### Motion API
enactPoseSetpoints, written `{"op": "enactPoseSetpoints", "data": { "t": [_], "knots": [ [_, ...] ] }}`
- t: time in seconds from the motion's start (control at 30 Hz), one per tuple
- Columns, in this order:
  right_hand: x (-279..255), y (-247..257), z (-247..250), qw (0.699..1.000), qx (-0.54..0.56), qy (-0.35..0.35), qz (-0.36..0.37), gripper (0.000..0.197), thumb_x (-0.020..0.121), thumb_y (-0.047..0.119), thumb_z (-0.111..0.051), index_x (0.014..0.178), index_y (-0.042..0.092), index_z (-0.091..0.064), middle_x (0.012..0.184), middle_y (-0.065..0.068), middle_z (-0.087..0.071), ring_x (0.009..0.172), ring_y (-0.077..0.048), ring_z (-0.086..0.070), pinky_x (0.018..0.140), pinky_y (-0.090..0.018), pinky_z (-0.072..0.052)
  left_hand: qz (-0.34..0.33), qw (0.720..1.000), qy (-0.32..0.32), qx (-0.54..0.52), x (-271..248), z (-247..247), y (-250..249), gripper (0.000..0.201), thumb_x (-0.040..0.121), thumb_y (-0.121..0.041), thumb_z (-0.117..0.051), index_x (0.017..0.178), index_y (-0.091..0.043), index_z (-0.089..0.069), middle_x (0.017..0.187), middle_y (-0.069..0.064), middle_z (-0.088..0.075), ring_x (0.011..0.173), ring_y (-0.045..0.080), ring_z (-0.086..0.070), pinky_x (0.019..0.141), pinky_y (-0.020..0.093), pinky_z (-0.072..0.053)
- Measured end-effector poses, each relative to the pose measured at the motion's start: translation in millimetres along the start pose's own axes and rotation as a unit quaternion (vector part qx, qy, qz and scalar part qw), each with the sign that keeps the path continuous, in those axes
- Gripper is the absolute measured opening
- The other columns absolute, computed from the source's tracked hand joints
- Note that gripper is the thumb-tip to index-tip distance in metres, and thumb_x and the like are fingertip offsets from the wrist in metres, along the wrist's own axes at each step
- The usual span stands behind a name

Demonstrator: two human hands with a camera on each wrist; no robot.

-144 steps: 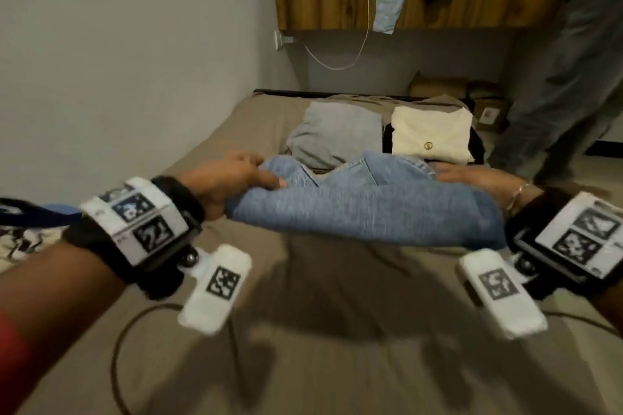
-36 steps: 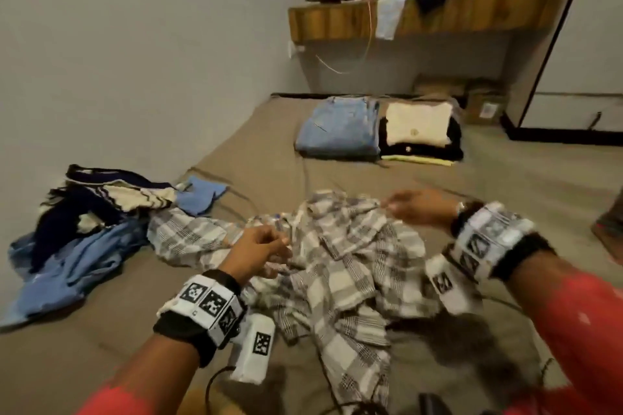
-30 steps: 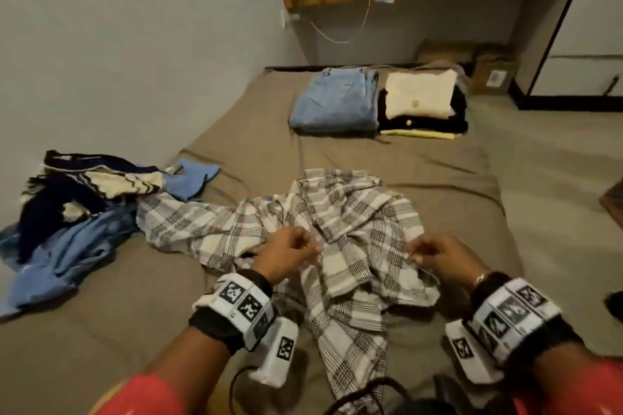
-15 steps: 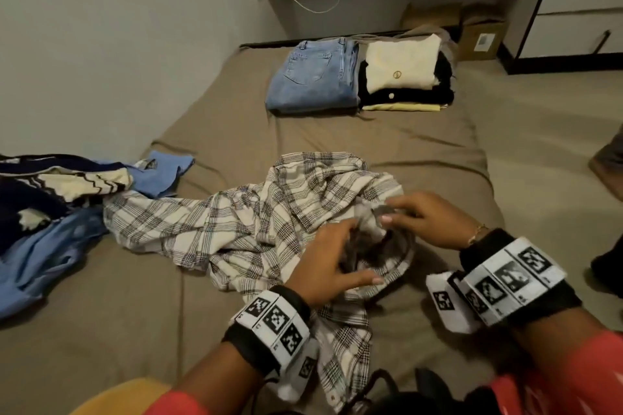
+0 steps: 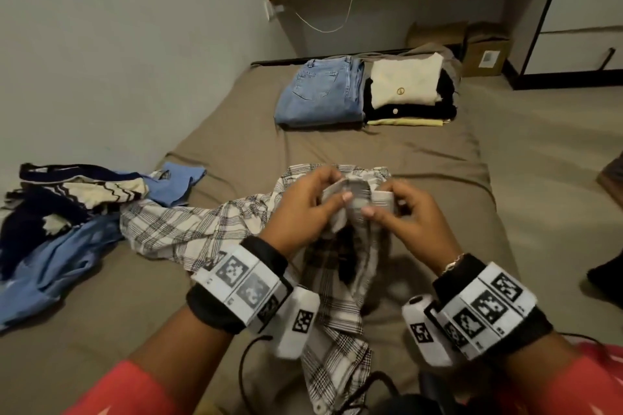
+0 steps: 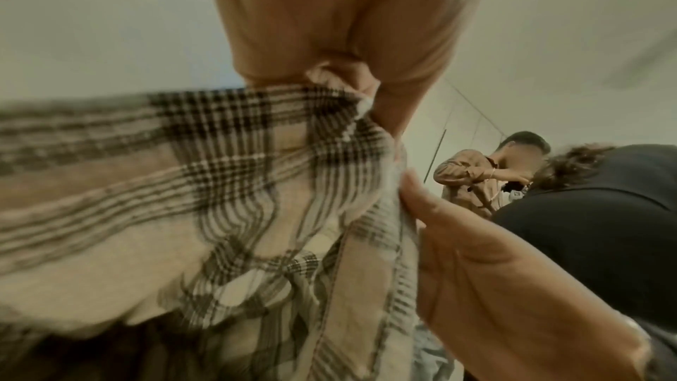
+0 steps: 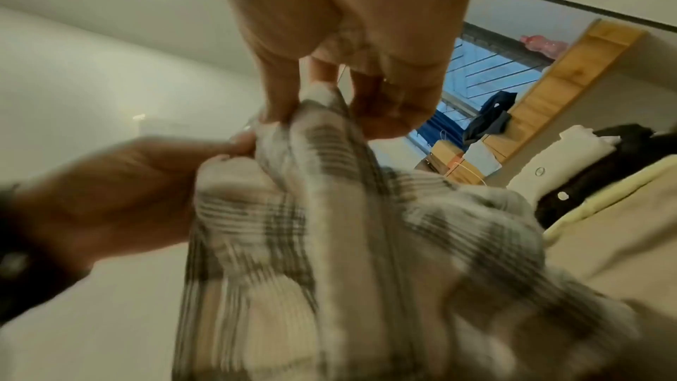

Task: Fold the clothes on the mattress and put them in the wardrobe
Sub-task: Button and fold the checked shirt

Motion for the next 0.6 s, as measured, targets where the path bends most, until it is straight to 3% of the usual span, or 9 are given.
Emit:
{"op": "enactPoseSetpoints", "data": {
  "t": [0.07, 0.13, 0.2, 0.27, 0.37, 0.4, 0.5, 0.53, 0.6],
  "knots": [
    [-11, -17, -18, 0.994, -0.022, 0.076, -0.071, 0.036, 0.067, 0.037, -0.077, 0.097, 0.026, -0.062, 0.093, 0.012, -0.068, 0.088, -0.004, -0.062, 0.081, -0.021, -0.050, -0.026, 0.999, -0.001, 0.039, 5, 11, -15, 0.011, 0.078, -0.029, -0.055, 0.081, -0.023, -0.046, 0.074, -0.004, -0.051, 0.073, 0.013, -0.046, 0.069, 0.034, -0.040],
    [-26, -32, -39, 0.978, -0.067, 0.150, -0.124, 0.032, 0.067, 0.033, -0.081, 0.091, 0.031, -0.061, 0.087, 0.018, -0.066, 0.082, 0.005, -0.060, 0.080, -0.024, -0.051, -0.045, 0.998, -0.007, 0.049, 12, 24, -33, 0.015, 0.078, -0.033, -0.053, 0.084, -0.020, -0.047, 0.078, -0.001, -0.049, 0.076, 0.014, -0.046, 0.072, 0.034, -0.039],
    [-38, -39, -59, 0.968, -0.062, 0.193, -0.148, 0.029, 0.066, 0.040, -0.078, 0.086, 0.035, -0.058, 0.086, 0.023, -0.061, 0.078, 0.008, -0.058, 0.074, -0.018, -0.046, -0.065, 0.995, -0.029, 0.064, 16, 45, -53, 0.023, 0.076, -0.042, -0.051, 0.083, -0.020, -0.048, 0.078, 0.002, -0.049, 0.076, 0.015, -0.045, 0.072, 0.037, -0.038],
    [-44, -35, -76, 0.963, -0.033, 0.198, -0.178, 0.035, 0.068, 0.037, -0.077, 0.094, 0.037, -0.053, 0.098, 0.021, -0.058, 0.091, 0.004, -0.057, 0.079, -0.010, -0.044, -0.089, 0.990, -0.045, 0.095, 16, 66, -75, 0.024, 0.076, -0.042, -0.051, 0.081, -0.018, -0.048, 0.076, 0.006, -0.047, 0.073, 0.014, -0.044, 0.068, 0.034, -0.037],
    [-45, -30, -109, 0.964, -0.043, 0.195, -0.177, 0.072, 0.052, 0.067, -0.071, 0.108, 0.022, -0.061, 0.110, 0.005, -0.064, 0.103, -0.012, -0.060, 0.092, -0.025, -0.047, -0.109, 0.985, -0.035, 0.129, 12, 92, -105, 0.014, 0.083, -0.024, -0.056, 0.079, -0.020, -0.044, 0.069, -0.001, -0.051, 0.063, 0.007, -0.046, 0.060, 0.020, -0.037],
    [-44, -27, -121, 0.964, -0.029, 0.194, -0.177, 0.072, 0.057, 0.064, -0.071, 0.108, 0.013, -0.062, 0.103, 0.000, -0.068, 0.095, -0.013, -0.063, 0.088, -0.030, -0.050, -0.119, 0.982, -0.029, 0.142, 9, 102, -116, 0.017, 0.085, -0.015, -0.057, 0.081, -0.021, -0.041, 0.065, -0.010, -0.053, 0.058, 0.001, -0.047, 0.057, 0.015, -0.038],
    [-15, -16, -117, 0.968, -0.013, 0.134, -0.212, 0.007, 0.089, 0.008, -0.056, 0.086, 0.002, -0.059, 0.055, 0.007, -0.064, 0.051, 0.002, -0.059, 0.056, -0.018, -0.048, -0.153, 0.964, -0.036, 0.214, -4, 147, -149, 0.026, 0.082, 0.001, -0.050, 0.081, -0.023, -0.039, 0.059, -0.015, -0.050, 0.053, -0.004, -0.045, 0.056, 0.008, -0.035],
    [4, -7, -106, 0.974, -0.038, 0.108, -0.197, 0.018, 0.089, -0.002, -0.051, 0.077, 0.008, -0.059, 0.052, 0.010, -0.060, 0.046, 0.004, -0.055, 0.054, -0.018, -0.045, -0.153, 0.955, -0.044, 0.251, -11, 165, -157, 0.025, 0.077, 0.001, -0.046, 0.076, -0.024, -0.044, 0.060, -0.017, -0.053, 0.057, -0.005, -0.048, 0.061, 0.007, -0.036],
    [49, 18, -77, 0.981, -0.083, 0.065, -0.164, 0.031, 0.089, -0.001, -0.049, 0.066, 0.017, -0.056, 0.058, 0.004, -0.055, 0.052, -0.005, -0.051, 0.058, -0.024, -0.039, -0.137, 0.941, -0.058, 0.305, -23, 204, -165, 0.032, 0.071, 0.001, -0.044, 0.068, -0.028, -0.056, 0.065, -0.025, -0.061, 0.066, -0.009, -0.055, 0.069, 0.004, -0.039]
  ]
}}
Point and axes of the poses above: each hand's wrist, its own x-axis towards the middle knuckle, its own z-axis out of the back of the hand, y = z × x, the point moved 7 cm from there along x, towards the middle knuckle
